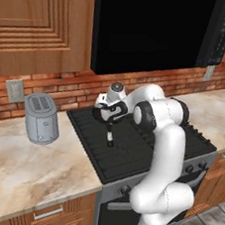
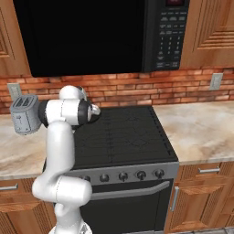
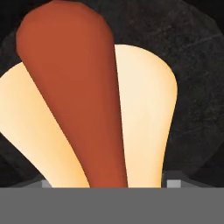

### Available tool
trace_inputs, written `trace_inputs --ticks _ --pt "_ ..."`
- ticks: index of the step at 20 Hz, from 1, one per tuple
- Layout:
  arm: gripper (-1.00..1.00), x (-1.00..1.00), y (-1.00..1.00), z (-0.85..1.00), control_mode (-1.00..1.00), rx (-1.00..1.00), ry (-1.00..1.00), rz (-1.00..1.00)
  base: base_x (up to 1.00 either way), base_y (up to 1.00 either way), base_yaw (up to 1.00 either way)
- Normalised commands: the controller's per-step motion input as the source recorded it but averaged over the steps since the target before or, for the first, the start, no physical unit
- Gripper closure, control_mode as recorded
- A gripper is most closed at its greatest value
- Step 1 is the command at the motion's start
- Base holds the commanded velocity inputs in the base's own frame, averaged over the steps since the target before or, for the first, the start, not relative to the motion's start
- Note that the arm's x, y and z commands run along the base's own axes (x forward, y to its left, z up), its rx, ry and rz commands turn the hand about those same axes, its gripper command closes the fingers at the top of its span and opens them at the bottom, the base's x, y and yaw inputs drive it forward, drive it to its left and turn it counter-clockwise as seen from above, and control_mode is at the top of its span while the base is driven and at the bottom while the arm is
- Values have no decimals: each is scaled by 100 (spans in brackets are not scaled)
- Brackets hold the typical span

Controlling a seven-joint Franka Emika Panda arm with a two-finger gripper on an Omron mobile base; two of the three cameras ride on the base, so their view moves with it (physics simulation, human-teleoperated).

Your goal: Place the cold items (carrot and squash) from the fridge in one tupperware on the dining counter. Place the warm items (hot dog and kebab skewer) in the stove area in another tupperware.

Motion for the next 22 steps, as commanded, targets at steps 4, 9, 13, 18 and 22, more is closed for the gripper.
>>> trace_inputs --ticks 4,9,13,18,22 --pt "100 -74 -48 -8 -100 23 -40 -30 0 0 0" --pt "100 -78 -3 55 -100 19 -48 -22 0 0 0" --pt "100 -81 0 98 -100 15 -26 -20 0 0 0" --pt "100 -100 -41 51 -100 11 4 -28 0 0 0" --pt "100 -100 -58 84 -100 13 22 -17 0 0 0"
